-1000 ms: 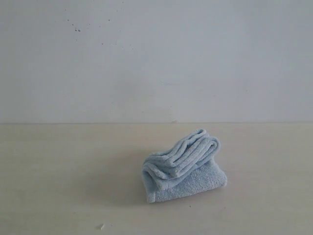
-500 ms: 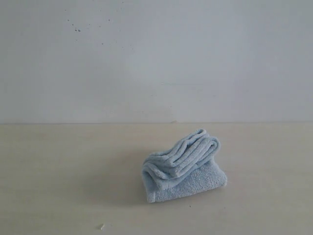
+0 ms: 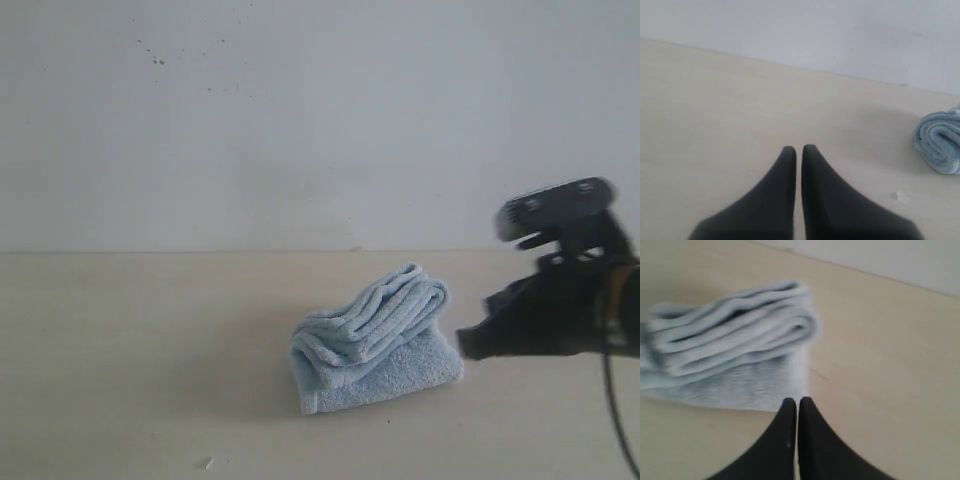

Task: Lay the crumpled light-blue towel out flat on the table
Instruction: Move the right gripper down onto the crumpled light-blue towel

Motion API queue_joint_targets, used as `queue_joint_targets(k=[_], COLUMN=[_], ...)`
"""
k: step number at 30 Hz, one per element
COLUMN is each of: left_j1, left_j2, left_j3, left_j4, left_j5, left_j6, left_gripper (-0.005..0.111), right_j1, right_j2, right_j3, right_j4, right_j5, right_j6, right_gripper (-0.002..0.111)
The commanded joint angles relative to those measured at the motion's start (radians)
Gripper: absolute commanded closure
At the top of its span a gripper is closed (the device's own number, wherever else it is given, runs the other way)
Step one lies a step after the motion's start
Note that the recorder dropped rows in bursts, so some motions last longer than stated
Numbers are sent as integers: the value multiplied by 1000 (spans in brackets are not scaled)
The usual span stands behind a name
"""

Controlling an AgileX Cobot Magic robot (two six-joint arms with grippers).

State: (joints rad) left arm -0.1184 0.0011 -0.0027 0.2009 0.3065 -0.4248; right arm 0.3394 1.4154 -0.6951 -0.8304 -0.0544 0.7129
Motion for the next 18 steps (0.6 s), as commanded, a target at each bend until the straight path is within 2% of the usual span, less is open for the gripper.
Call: queue_joint_targets(k=[1,3,4,6,8,9,12,15,18], left_j1=[3,3,3,3,3,3,3,3,3], left_j2=[-1,-1,-1,-1,-1,-1,-1,-1,-1], left_j3=[3,3,3,3,3,3,3,3,3], left_j4=[-1,-1,-1,-1,-1,-1,-1,-1,-1], left_j5=[2,2,2,2,2,2,2,2,2], left_j6=[0,0,0,0,0,0,0,0,0], left_gripper=[103,103,103,103,103,103,103,103,103], right_j1=[280,374,396,428,444,451,485,499,496], right_j2=[49,121,160,266,343,362,366,366,389], right_j3=[-35,-83,-115,-220,-324,-362,-422,-437,-433], right_j4=[-128,-132,-126,-68,-31,-15,99,262,278], right_j5=[13,157,288,616,825,865,774,569,389], right_j6=[-105,-154,-150,-140,-162,-196,-370,-623,-742], right_gripper=[107,107,107,107,107,107,107,107,107])
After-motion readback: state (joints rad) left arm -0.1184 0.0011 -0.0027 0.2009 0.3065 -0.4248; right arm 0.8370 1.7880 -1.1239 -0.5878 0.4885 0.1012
